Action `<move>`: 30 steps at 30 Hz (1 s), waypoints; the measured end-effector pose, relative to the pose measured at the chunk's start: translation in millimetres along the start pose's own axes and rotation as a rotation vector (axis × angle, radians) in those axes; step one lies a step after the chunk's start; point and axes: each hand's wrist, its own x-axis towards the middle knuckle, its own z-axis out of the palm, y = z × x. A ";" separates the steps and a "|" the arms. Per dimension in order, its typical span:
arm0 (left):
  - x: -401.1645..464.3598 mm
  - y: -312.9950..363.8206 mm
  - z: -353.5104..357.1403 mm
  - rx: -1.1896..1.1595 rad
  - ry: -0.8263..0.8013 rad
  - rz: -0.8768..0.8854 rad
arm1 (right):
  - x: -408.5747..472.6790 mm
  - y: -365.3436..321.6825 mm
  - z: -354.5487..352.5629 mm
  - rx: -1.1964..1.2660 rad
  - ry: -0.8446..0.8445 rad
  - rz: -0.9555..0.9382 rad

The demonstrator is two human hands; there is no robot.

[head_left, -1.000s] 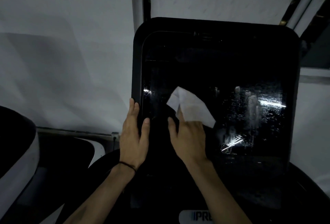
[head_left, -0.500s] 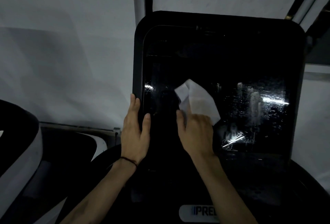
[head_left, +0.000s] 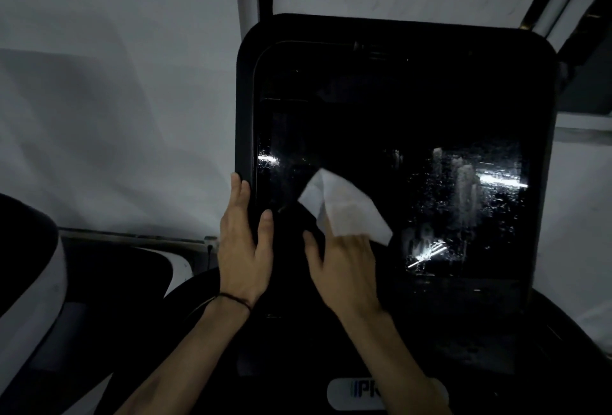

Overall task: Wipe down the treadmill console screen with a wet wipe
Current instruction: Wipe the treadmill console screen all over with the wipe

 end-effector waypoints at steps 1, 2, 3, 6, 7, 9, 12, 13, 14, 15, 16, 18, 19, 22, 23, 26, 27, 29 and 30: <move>-0.2 -0.1 0.2 -0.003 -0.005 0.000 | 12.1 0.6 -3.4 0.000 0.028 -0.002; -0.5 -0.4 -0.1 -0.008 -0.011 0.001 | 21.9 4.6 -8.0 -0.006 0.065 0.005; -0.9 -0.8 -1.0 -0.013 -0.018 0.000 | 25.3 11.7 -10.7 -0.012 0.086 0.016; -1.5 -2.4 -2.0 -0.013 -0.017 0.016 | -7.6 20.0 -5.5 -0.016 0.050 0.056; -1.3 -2.8 -1.4 -0.006 -0.009 0.023 | -22.4 13.8 -1.2 0.014 0.021 0.045; -0.5 -2.9 1.1 0.005 0.009 0.029 | -26.6 2.9 6.4 0.082 -0.014 0.004; 0.0 -3.8 2.2 0.010 0.001 0.033 | 8.8 3.6 -2.0 0.032 0.066 0.018; -0.7 -4.7 1.2 0.010 -0.007 0.039 | 12.9 8.9 -4.9 0.016 0.085 0.033; -1.4 -5.8 -0.3 0.009 -0.016 0.049 | 7.4 14.3 -5.9 0.005 0.095 0.043; -1.8 -7.4 -1.4 0.009 -0.022 0.063 | -5.5 16.9 -4.2 -0.007 0.094 0.056; -1.5 -8.7 -2.2 0.013 -0.024 0.079 | -21.4 14.3 -3.0 0.009 0.069 0.072; 0.4 -11.0 -0.8 0.033 -0.015 0.096 | -39.5 6.5 4.2 0.080 0.033 0.055; 1.5 -11.7 0.9 0.043 -0.011 0.090 | -33.9 4.9 6.5 0.116 0.029 0.038; 0.3 -10.7 4.7 0.039 -0.002 0.060 | 1.1 9.3 -0.8 0.030 0.082 0.027; -1.0 -10.5 5.2 0.031 0.000 0.061 | 3.2 14.9 -3.2 -0.002 0.088 0.035; -0.8 -11.0 3.2 0.032 -0.001 0.080 | -32.4 17.5 2.0 -0.041 0.039 0.075; -0.3 -11.2 3.7 0.040 0.000 0.086 | -44.5 13.4 5.0 -0.031 0.007 0.067; 3.8 -11.7 3.6 0.064 0.010 0.092 | -38.5 6.9 9.8 0.039 -0.006 0.018; 3.7 -11.6 4.3 0.071 0.009 0.087 | -26.9 7.0 7.7 0.057 0.003 0.015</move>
